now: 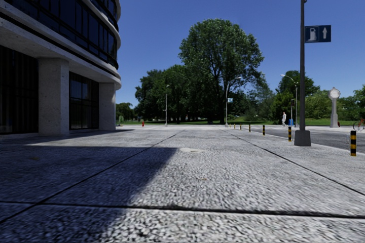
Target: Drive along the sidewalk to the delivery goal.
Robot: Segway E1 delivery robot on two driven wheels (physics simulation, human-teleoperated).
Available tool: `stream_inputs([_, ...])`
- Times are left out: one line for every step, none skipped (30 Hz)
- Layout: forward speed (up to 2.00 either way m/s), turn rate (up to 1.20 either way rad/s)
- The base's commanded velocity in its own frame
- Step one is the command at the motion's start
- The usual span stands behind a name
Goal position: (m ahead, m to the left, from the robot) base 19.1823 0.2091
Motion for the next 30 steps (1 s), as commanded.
stream_inputs([1.99,0.00])
stream_inputs([1.99,0.00])
stream_inputs([1.99,0.00])
stream_inputs([1.99,0.00])
stream_inputs([1.99,0.00])
stream_inputs([1.99,0.00])
stream_inputs([1.99,0.00])
stream_inputs([1.99,0.00])
stream_inputs([1.99,0.00])
stream_inputs([1.99,0.00])
stream_inputs([1.99,0.00])
stream_inputs([1.99,0.00])
stream_inputs([1.99,0.00])
stream_inputs([1.99,0.00])
stream_inputs([1.99,0.00])
stream_inputs([1.99,0.00])
stream_inputs([1.99,0.00])
stream_inputs([1.99,0.00])
stream_inputs([1.99,0.00])
stream_inputs([1.99,0.00])
stream_inputs([1.99,0.00])
stream_inputs([1.99,0.00])
stream_inputs([1.99,0.00])
stream_inputs([1.99,0.00])
stream_inputs([1.99,0.00])
stream_inputs([1.99,0.00])
stream_inputs([1.99,0.00])
stream_inputs([1.99,0.00])
stream_inputs([1.99,0.00])
stream_inputs([1.99,0.00])
